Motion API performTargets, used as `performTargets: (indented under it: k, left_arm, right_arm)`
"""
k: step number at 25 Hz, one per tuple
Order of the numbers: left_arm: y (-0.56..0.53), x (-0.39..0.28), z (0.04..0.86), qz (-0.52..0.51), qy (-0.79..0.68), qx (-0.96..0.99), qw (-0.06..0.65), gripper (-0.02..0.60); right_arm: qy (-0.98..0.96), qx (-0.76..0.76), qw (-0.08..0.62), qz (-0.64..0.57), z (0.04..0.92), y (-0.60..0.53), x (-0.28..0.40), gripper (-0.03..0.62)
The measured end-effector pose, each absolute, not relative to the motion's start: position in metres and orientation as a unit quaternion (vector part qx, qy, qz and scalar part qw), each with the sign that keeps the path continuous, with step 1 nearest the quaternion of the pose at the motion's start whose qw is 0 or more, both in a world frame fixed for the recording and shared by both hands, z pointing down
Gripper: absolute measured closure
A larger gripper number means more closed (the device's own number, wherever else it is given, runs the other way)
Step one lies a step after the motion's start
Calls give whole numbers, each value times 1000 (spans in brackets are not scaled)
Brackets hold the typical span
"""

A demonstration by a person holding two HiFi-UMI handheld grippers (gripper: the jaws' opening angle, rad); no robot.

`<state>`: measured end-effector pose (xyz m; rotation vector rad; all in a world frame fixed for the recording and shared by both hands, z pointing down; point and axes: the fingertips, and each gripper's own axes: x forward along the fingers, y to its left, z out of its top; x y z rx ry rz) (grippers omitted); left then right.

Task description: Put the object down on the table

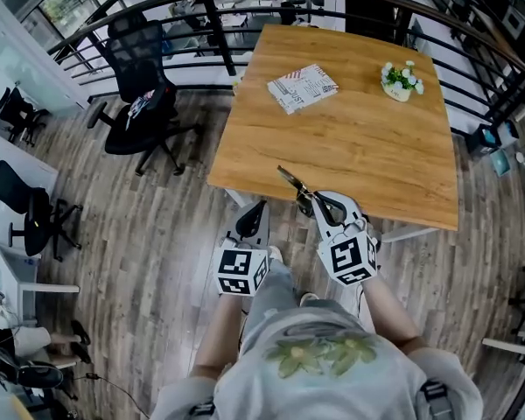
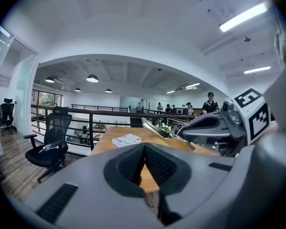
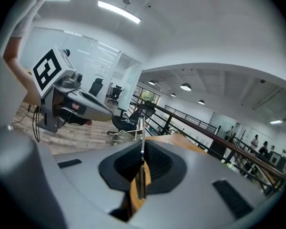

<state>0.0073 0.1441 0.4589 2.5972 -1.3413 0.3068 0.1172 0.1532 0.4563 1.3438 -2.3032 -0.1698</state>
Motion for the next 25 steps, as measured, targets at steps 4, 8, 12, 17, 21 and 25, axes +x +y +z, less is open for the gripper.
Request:
performTargets:
  k: [4,8,12,17,21,25]
  left_arm:
    - [96,-8,457,100,-454,880,100,568]
    - [49,-25,453,96,-452,881,104,568]
    - [8,-43,453,96,-448,882,108,568]
    - [-32,-68,457,103,-449,882,104,568]
    - [-56,-79,460,98,-450,881,106,568]
    - [-68,-84,470,99,-453,877,123,568]
  right_arm:
    - [-834,496,235,-64,453,107,107,583]
    - [-830,502,235,-64,448,59,95,583]
    - [-825,508,241,-62,447,18,80,583]
    - [-820,511,249,-64,448,-19,61,583]
    - [-814,516,259,-68,451,-40,57,583]
    - [-815,512,265,-61,458,-53,56,583]
